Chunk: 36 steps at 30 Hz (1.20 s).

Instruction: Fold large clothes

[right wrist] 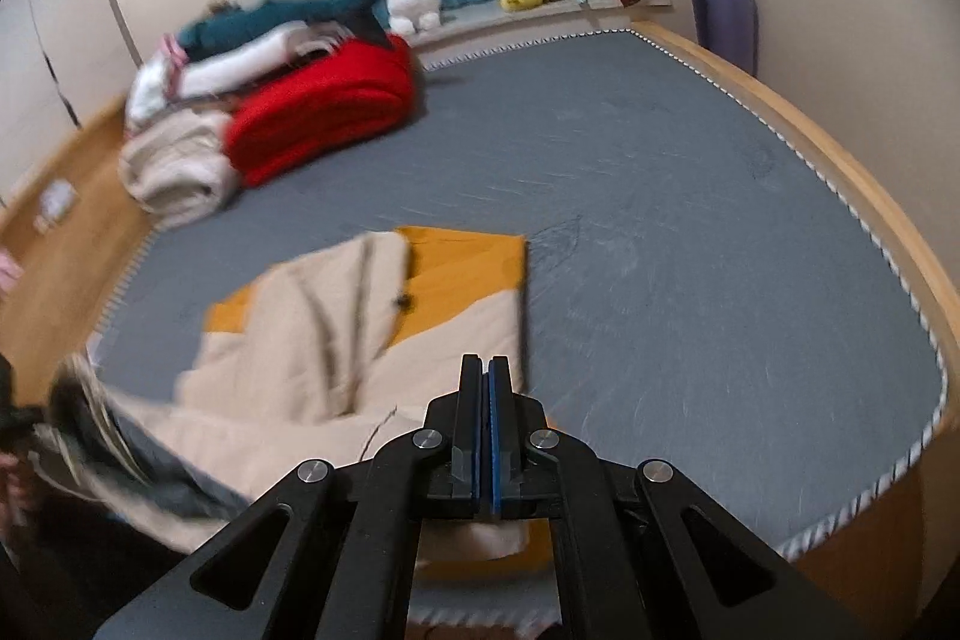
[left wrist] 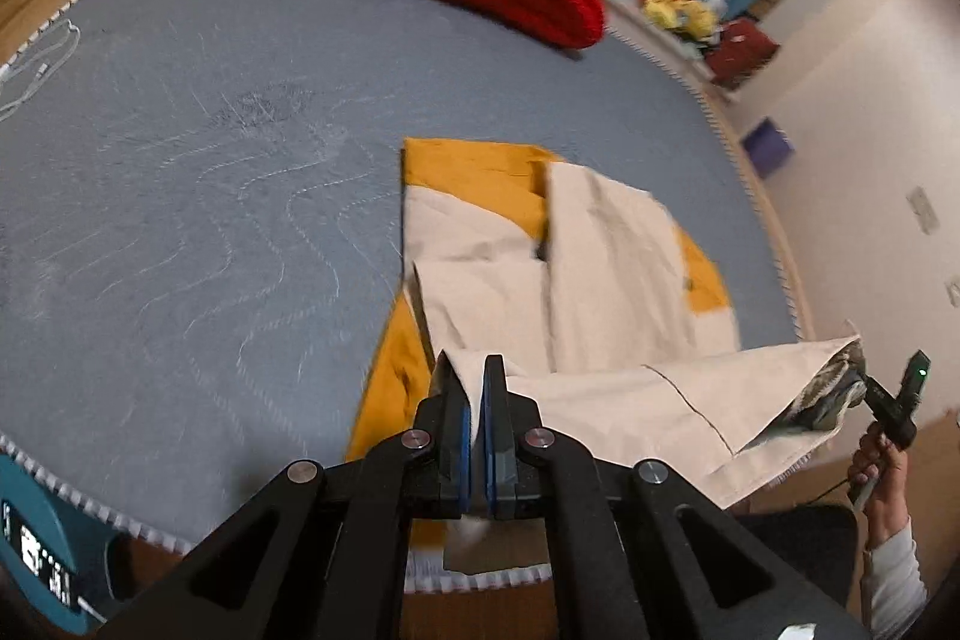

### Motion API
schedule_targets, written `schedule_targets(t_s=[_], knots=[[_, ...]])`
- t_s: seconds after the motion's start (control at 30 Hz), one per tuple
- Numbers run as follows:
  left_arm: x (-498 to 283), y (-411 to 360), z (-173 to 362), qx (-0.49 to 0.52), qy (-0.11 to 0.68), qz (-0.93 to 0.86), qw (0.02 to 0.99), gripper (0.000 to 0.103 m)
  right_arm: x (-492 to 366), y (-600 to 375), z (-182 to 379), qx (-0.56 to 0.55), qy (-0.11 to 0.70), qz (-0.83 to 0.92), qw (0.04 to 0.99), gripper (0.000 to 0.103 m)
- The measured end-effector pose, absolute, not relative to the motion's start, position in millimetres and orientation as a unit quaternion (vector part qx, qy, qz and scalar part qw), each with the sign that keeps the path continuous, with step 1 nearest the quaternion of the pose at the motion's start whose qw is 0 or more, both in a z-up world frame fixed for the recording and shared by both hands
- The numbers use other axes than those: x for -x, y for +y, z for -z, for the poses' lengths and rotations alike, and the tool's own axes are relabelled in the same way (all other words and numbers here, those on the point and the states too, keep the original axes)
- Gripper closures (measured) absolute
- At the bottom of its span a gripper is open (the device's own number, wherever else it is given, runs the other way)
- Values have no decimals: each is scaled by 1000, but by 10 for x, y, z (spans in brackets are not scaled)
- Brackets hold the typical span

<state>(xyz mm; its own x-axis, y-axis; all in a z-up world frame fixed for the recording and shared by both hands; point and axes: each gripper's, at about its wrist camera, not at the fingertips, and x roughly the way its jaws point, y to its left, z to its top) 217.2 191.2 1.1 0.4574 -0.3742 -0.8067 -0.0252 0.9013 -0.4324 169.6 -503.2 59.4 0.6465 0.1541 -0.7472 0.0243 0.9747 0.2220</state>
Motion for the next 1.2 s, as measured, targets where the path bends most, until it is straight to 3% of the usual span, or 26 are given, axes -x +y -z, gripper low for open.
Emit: schedule_targets(t_s=[0.17,0.3,0.47,0.63,0.8,0.83,0.87,0.93,0.97,1.2], knots=[[-2791,1851,462,170,546,63,818,96,-2413,-5058,-87,-77,431,29,899,101],[-2969,1981,742,208,580,24,787,88,-2707,-5579,290,-213,461,105,855,99],[-2825,2223,482,239,516,-7,823,59,-2816,-5663,243,-225,439,73,867,98],[-2770,2206,559,233,520,7,822,51,-2888,-5245,411,-179,475,-22,861,93],[-2747,2098,721,187,555,12,810,50,-2852,-4872,540,-135,498,-67,854,88],[-2754,2080,738,179,558,13,811,50,-2849,-4812,555,-122,499,-73,855,85],[-2761,2056,758,174,561,12,809,50,-2843,-4770,577,-110,501,-75,855,75],[-2803,2018,822,172,570,12,804,50,-2841,-4695,642,-83,509,-66,854,34],[-2833,1999,853,171,573,12,801,50,-2837,-4679,644,-72,511,-59,855,29],[-3042,1896,1015,146,589,16,795,50,-3043,-4667,907,-76,547,-42,833,28]])
